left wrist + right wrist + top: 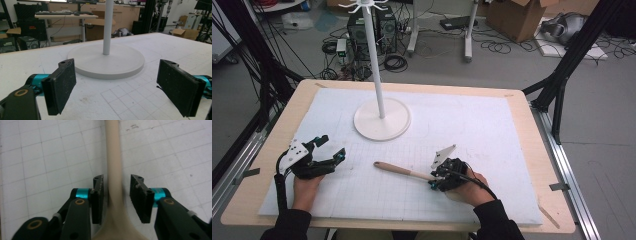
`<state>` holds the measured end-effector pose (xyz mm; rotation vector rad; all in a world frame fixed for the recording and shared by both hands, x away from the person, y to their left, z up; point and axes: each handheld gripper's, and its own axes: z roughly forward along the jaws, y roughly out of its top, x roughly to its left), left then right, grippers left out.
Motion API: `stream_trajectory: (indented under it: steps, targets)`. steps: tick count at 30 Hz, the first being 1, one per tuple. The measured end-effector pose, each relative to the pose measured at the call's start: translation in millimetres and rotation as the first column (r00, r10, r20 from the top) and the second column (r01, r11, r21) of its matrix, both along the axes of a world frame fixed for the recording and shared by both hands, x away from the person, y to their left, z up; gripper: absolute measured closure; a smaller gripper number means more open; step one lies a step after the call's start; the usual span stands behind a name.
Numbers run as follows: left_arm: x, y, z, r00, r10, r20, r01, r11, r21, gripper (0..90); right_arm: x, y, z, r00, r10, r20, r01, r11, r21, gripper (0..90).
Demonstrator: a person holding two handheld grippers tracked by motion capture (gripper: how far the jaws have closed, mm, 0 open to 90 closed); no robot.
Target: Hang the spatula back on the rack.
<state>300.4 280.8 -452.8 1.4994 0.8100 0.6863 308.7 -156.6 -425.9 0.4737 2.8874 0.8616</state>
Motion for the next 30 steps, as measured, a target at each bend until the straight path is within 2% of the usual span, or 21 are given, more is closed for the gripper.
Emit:
stream_trajectory:
  steps: [2,4,9,13,17,20,26,28,30]
  targets:
    - [0.0,-0.1,0.0,1.0,0.0,0.0,0.0,1.0,0.0,16.1,-0.3,0.8,0.7,0.9999,0.015,-0.004,-0.015,1.0,-0.004,76.0]
    - [-0.1,-0.1,0.1,1.0,-0.001,0.0,0.001,1.0,0.002,16.1,-0.4,2.4,1.7,0.9998,0.02,0.001,-0.02,1.0,-0.016,77.3]
    - [-0.2,-0.2,0.2,1.0,0.005,0.001,-0.005,1.0,0.003,16.2,-1.7,2.2,2.7,0.9999,0.015,0.008,-0.015,1.0,-0.013,78.0]
    - [0.3,1.2,0.7,0.9998,0.019,-0.005,-0.019,0.9997,-0.012,17.8,-4.2,-1.2,6.9,1.0,0.002,0.008,-0.002,1.0,0.018,78.1]
    - [-2.0,0.3,5.4,0.9984,0.04,-0.041,-0.042,0.9983,-0.041,17.1,-4.5,-10.1,13.9,0.9995,-0.026,0.02,0.024,0.996,0.084,78.0]
    - [-7.4,-5.1,13.3,0.9986,0.03,-0.043,-0.033,0.9965,-0.076,17.1,-5.6,-16.7,19.5,0.9976,-0.058,0.038,0.052,0.988,0.147,78.0]
    - [-10.9,-25.3,38.3,0.9957,-0.049,-0.079,0.039,0.9917,-0.123,17.2,-9.0,-19.9,29.0,0.992,-0.108,0.065,0.089,0.966,0.243,78.0]
    - [-10.2,-33.2,48.3,0.9921,-0.08,-0.097,0.069,0.9911,-0.114,19.2,-9.5,-20.3,31.4,0.9887,-0.13,0.075,0.106,0.959,0.262,77.9]
    - [-8.4,-42.3,57.4,0.9871,-0.117,-0.109,0.105,0.9885,-0.109,23.4,-8.9,-21.1,33.0,0.9839,-0.158,0.085,0.127,0.948,0.292,77.9]
